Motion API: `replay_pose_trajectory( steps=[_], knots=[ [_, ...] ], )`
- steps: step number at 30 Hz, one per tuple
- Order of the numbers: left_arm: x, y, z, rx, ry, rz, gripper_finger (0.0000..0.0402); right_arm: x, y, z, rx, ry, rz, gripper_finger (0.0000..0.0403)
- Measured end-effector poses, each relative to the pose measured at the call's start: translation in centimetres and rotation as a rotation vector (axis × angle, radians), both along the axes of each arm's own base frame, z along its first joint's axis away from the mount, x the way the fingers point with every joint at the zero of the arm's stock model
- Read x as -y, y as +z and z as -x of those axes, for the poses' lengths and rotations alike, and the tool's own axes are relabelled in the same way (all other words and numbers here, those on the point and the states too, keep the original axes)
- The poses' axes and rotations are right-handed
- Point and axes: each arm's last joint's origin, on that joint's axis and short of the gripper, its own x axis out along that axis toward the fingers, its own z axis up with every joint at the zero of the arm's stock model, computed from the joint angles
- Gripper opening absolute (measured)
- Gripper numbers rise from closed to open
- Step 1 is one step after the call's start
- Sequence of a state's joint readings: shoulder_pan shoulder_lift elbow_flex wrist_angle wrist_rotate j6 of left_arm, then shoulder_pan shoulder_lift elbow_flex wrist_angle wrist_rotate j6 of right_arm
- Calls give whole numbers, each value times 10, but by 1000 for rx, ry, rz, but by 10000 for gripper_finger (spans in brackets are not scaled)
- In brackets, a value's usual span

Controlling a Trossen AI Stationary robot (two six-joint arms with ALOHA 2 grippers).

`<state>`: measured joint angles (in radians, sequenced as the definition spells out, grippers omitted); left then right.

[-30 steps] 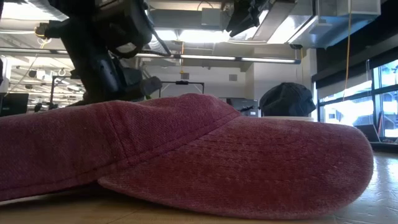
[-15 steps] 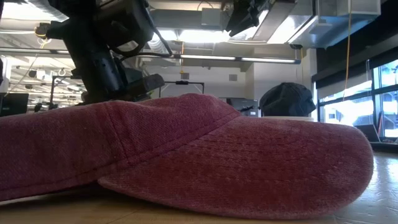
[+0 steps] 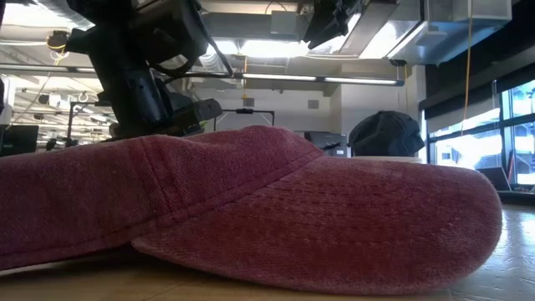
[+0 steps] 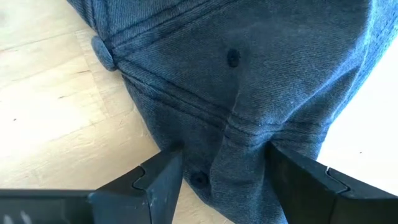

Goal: Pick & Place hat
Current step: Put the blue cap into the white bin

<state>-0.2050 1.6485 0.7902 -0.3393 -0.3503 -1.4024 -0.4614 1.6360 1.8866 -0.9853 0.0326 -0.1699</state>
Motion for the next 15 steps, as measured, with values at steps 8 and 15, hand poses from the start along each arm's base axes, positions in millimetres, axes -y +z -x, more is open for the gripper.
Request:
replay_pose_trajectory(
  steps=[8, 15],
  knots=[
    [0, -3, 0, -13, -5, 1, 186, 0, 0, 0, 0, 1, 2, 210],
    [1, -7, -2, -24, -4, -5, 137, 0, 0, 0, -15, 30, 30, 210]
  ],
)
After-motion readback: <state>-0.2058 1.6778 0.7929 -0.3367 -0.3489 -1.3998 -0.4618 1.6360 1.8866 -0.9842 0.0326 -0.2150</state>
